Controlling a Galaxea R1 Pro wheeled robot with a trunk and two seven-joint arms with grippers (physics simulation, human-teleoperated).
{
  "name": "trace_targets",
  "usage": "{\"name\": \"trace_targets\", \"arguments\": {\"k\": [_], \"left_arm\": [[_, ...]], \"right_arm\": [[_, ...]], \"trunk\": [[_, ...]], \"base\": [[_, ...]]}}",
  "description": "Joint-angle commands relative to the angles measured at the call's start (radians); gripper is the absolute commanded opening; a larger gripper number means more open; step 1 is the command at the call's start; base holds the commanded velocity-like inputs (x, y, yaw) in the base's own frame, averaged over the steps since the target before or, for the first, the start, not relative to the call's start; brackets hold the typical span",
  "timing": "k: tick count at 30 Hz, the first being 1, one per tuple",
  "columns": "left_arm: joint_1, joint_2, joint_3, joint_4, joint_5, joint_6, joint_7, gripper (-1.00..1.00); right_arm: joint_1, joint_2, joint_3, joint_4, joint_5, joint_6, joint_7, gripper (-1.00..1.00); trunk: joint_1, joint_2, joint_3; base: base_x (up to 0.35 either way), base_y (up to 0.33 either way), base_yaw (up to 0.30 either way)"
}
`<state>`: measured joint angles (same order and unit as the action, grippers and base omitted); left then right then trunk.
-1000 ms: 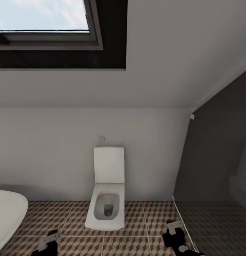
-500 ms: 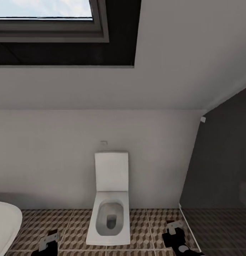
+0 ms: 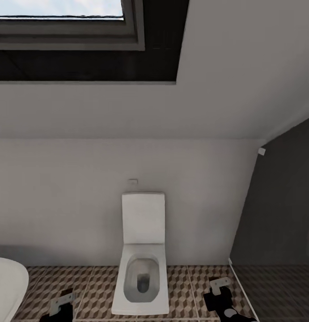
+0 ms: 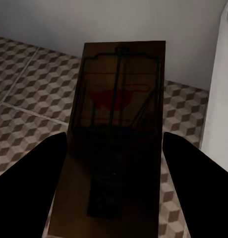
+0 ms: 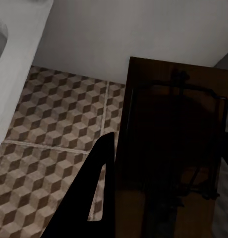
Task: Take the four mousetraps from the cabinet in the bathroom and place them on the bathroom floor. Make sure all four end up on the same floor surface, and ensure that at least two of them are either under or directly next to the same bathroom sink.
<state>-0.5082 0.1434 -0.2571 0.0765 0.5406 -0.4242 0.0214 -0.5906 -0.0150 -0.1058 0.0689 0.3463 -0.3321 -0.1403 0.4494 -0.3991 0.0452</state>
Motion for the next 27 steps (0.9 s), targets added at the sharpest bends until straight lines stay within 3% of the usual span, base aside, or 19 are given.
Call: {"name": "trace_targets", "arguments": {"k": [1, 27], "left_arm": [[-0.001, -0.002, -0.008, 0.003, 0.002, -0.005, 0.003, -1.0], [-0.001, -0.007, -0.009, 0.003, 0.001, -0.007, 0.005, -1.0]], "right_arm": [[-0.002, -0.001, -0.008, 0.005, 0.008, -0.007, -0.002, -1.0], [-0.002, -0.002, -0.011, 0.005, 0.008, -0.007, -0.002, -1.0]], "trunk": [[0.001, -0.001, 0.0], [0.001, -0.001, 0.0]], "base": [[0.045, 0.045, 0.0], [0.005, 0.004, 0.0]]}}
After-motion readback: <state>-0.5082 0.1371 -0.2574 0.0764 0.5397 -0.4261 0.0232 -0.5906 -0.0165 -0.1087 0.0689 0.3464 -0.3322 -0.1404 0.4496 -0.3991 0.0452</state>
